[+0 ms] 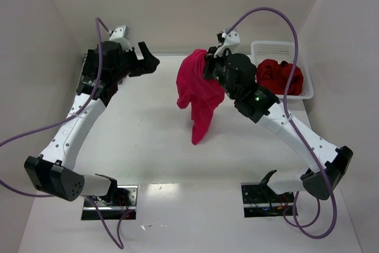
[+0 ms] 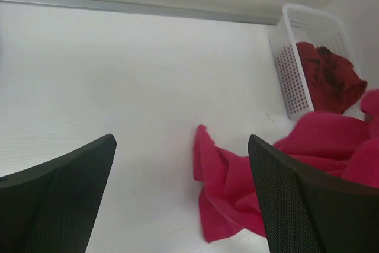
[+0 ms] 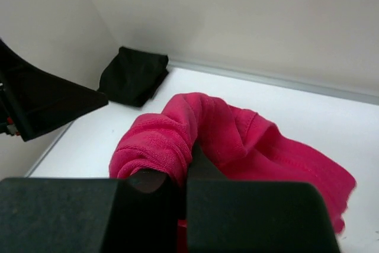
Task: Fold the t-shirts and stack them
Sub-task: Flatten out the tshirt
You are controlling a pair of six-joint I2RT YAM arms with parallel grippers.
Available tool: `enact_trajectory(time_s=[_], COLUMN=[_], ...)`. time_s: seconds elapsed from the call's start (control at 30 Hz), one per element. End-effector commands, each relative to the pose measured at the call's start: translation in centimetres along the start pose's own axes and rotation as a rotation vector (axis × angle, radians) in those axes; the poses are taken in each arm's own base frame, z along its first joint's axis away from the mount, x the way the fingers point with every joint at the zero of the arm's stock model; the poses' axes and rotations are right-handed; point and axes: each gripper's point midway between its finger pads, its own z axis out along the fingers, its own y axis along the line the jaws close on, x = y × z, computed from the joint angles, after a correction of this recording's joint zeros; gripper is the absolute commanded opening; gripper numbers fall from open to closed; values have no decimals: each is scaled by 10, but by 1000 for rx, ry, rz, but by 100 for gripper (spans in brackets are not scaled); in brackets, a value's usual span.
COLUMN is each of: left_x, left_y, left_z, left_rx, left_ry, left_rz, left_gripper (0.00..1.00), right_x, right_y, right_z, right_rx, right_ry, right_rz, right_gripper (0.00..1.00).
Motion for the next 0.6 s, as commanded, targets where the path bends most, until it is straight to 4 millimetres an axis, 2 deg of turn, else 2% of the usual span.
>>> enact_trajectory(time_s=[0.0, 0.1, 0.13, 0.2, 0.23, 0.3, 0.33, 0.43, 0.53, 0.57], left_x=[29, 59, 77, 91, 97, 107, 112, 123, 130, 126], left_y=[-12, -20, -14, -15, -26, -34, -41, -47, -47, -49], left_z=[0, 2, 4, 4, -2, -7, -12, -19, -20, -18], left_rx=[170, 303, 300, 341, 423, 508, 567, 652, 693, 699], left_ry=[37, 91, 130, 163, 184, 206, 222, 242, 249, 228], left_rz=[138, 160, 141, 147, 161, 185, 193, 238, 275, 286], left_gripper=[100, 100, 100, 100, 100, 100, 100, 100, 100, 100], right_x=[-10, -18, -30, -55, -68, -78, -96, -109, -112, -110], right_y=[14, 14, 17, 17, 14, 11, 5, -15, -6, 4], right_z=[-7, -8, -8, -11, -14, -9, -12, -8, -6, -5], right_rx=[-63, -53, -58, -45, -22, 14, 58, 188, 150, 90], right_ry=[13, 15, -5, -45, -70, -86, -125, -155, -141, -130], right_rz=[19, 17, 24, 36, 43, 47, 51, 41, 27, 41], right_gripper=[0, 0, 0, 0, 0, 0, 0, 0, 0, 0])
